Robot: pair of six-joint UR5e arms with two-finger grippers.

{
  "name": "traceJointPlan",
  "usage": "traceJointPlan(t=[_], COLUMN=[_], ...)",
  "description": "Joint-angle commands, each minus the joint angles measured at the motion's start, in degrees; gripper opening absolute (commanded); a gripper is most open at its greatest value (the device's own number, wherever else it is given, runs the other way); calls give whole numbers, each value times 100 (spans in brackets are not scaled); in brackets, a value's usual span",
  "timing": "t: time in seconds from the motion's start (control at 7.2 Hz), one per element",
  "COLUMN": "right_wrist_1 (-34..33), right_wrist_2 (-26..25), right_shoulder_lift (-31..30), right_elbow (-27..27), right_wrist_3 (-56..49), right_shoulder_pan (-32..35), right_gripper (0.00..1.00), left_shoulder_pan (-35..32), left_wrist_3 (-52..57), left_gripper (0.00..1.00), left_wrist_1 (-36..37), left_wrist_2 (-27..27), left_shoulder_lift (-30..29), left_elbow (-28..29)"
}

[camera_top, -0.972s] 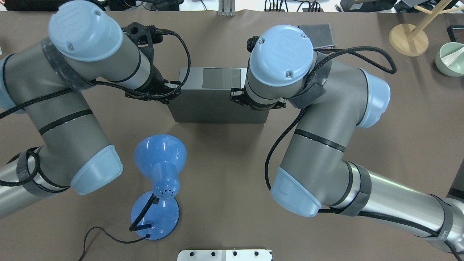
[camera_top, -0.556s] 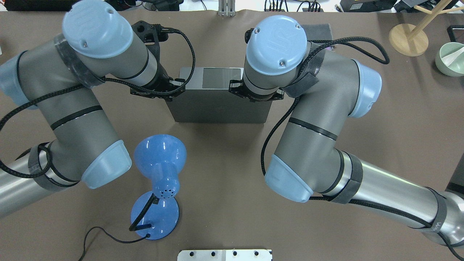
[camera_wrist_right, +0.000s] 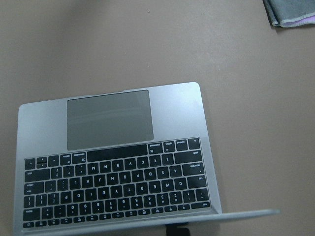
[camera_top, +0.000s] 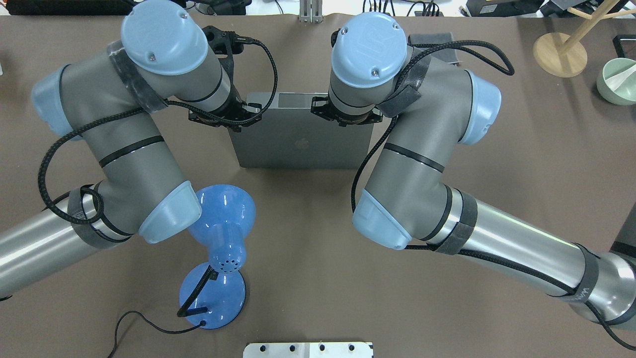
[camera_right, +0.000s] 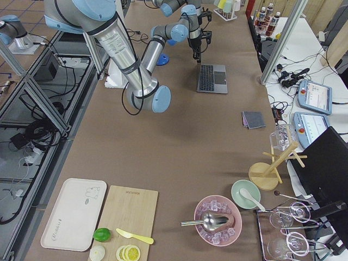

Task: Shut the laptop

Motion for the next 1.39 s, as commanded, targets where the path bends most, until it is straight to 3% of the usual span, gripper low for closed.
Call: traceJointPlan(t=[0.0, 0.42, 0.83, 1.25], right_wrist_1=[40, 645, 655, 1497], right_wrist_2=[0, 0, 9, 0], right_shoulder_lift=[125, 353, 476, 565], right_elbow=[-248, -1065, -1417, -2173], right_wrist_3=[-83, -162, -329, -329], right_shoulder_pan=[84, 216, 339, 436], right_gripper=[0, 0, 0, 0], left_shoulder_pan=[-9, -96, -176, -298], left_wrist_3=[129, 156, 164, 156], left_gripper=[0, 0, 0, 0], left_wrist_1=[-197, -819, -1373, -1972], left_wrist_2=[23, 110, 328, 410], left_shoulder_lift=[-53, -228, -475, -931], left_elbow=[269, 875, 1595, 2606])
